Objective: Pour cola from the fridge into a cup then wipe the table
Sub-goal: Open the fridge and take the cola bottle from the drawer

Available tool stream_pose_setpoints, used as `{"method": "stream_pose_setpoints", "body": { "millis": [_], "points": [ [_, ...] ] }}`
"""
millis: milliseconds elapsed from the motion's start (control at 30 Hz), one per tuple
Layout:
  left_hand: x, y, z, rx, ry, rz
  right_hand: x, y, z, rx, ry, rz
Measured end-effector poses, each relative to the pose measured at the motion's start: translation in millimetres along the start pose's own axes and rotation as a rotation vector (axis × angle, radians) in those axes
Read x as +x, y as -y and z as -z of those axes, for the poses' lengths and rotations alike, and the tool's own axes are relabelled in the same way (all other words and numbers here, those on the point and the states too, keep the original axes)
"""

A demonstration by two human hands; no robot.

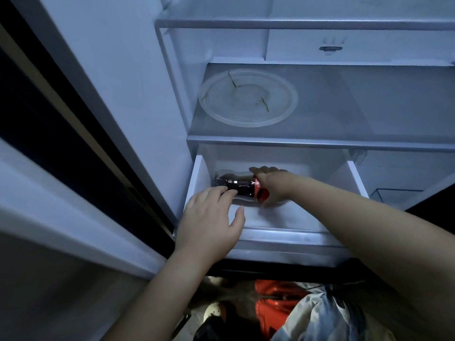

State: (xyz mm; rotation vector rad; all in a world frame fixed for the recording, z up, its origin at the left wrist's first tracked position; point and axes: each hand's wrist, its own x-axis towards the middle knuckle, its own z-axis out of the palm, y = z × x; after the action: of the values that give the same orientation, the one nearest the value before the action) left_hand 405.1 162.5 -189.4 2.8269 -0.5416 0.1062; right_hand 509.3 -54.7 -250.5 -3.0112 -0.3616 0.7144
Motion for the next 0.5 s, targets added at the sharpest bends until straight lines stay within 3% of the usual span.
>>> {"method": "stream_pose_setpoints", "body": {
  "millis": [233,500],
  "points": [
    [0,-3,1,-0.01,-0.021,-0.007,4,-5,-9,0.067,-0.075,0.025],
    [1,-1,0,-0.015,-0.015,-0.005,-10,-6,0,-0.057,-0.153,0.026]
  ]
}}
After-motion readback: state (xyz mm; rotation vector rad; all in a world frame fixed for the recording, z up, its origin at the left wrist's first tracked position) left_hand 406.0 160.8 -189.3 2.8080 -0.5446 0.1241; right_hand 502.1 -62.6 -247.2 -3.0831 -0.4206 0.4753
